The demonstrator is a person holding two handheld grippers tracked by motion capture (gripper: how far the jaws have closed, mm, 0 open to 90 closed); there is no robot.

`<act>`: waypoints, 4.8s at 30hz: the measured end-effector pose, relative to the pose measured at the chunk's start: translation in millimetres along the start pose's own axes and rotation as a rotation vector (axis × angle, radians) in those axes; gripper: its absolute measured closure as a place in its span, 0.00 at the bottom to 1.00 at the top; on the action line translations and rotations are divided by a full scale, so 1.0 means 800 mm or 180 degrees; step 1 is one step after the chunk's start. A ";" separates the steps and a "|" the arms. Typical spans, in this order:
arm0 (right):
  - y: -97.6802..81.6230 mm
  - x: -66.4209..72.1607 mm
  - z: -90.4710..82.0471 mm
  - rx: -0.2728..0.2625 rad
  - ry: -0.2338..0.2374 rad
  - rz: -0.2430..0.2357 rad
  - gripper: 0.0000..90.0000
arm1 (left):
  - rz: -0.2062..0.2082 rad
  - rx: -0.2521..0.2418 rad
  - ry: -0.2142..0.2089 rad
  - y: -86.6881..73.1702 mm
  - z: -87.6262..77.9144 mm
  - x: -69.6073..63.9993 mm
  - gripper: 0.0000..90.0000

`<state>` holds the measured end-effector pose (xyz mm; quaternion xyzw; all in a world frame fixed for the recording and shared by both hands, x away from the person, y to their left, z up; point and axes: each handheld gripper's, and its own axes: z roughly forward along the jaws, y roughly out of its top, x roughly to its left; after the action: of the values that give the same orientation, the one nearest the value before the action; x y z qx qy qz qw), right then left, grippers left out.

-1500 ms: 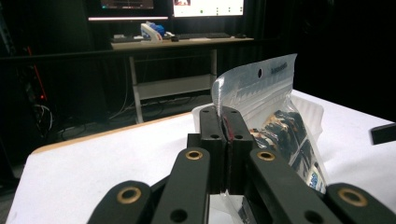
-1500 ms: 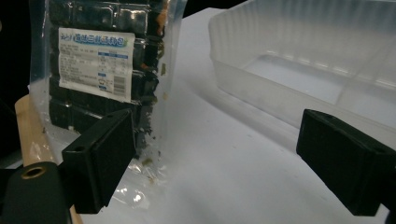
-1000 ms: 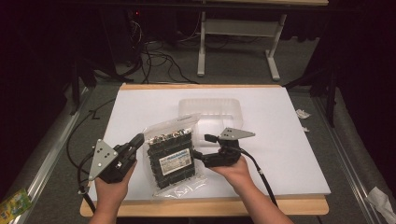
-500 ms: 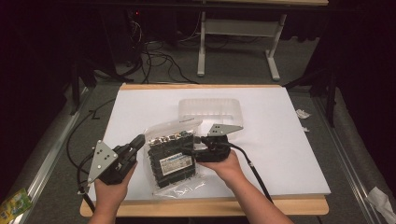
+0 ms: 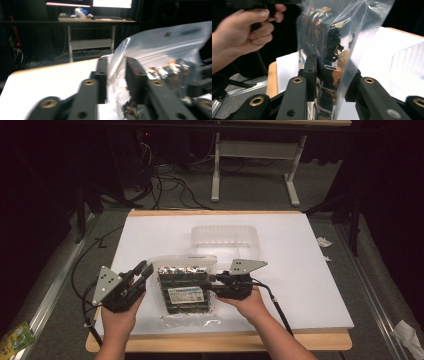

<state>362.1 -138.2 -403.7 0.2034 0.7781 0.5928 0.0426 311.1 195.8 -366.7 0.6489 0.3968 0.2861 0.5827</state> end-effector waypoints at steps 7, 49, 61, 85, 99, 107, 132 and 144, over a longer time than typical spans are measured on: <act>-0.004 0.003 -0.004 -0.0039 0.0047 0.0072 0.82 | -0.0042 0.0490 -0.0078 -0.041 -0.004 0.007 0.58; -0.041 0.009 -0.123 -0.0105 -0.0680 -0.0048 0.67 | 0.0388 0.0578 -0.0707 -0.062 0.122 -0.093 0.97; -0.040 0.012 -0.115 -0.0035 -0.0761 0.0052 0.84 | 0.0449 0.0905 -0.0436 -0.074 0.105 -0.056 0.70; -0.025 0.014 -0.175 -0.0400 -0.1142 0.0052 0.84 | 0.0280 0.1152 -0.0114 -0.097 0.050 0.007 0.39; -0.023 -0.001 -0.223 -0.0542 -0.1469 0.0109 0.84 | 0.0232 0.1054 -0.0092 -0.094 0.049 0.009 0.39; -0.009 -0.004 -0.238 -0.0640 -0.1626 0.0072 0.84 | 0.0183 0.1094 -0.0109 -0.097 0.051 0.013 0.38; 0.069 -0.062 -0.178 -0.0783 -0.1746 0.0103 0.84 | 0.0203 0.1040 -0.0177 -0.092 0.041 0.013 0.38; 0.091 -0.096 -0.099 -0.0560 -0.1635 0.0076 0.84 | 0.0181 0.1048 -0.0217 -0.093 0.044 0.014 0.38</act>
<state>427.7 -222.5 -325.4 0.3517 0.6848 0.5876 0.2492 332.8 187.0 -446.3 0.7559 0.3997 0.2115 0.4734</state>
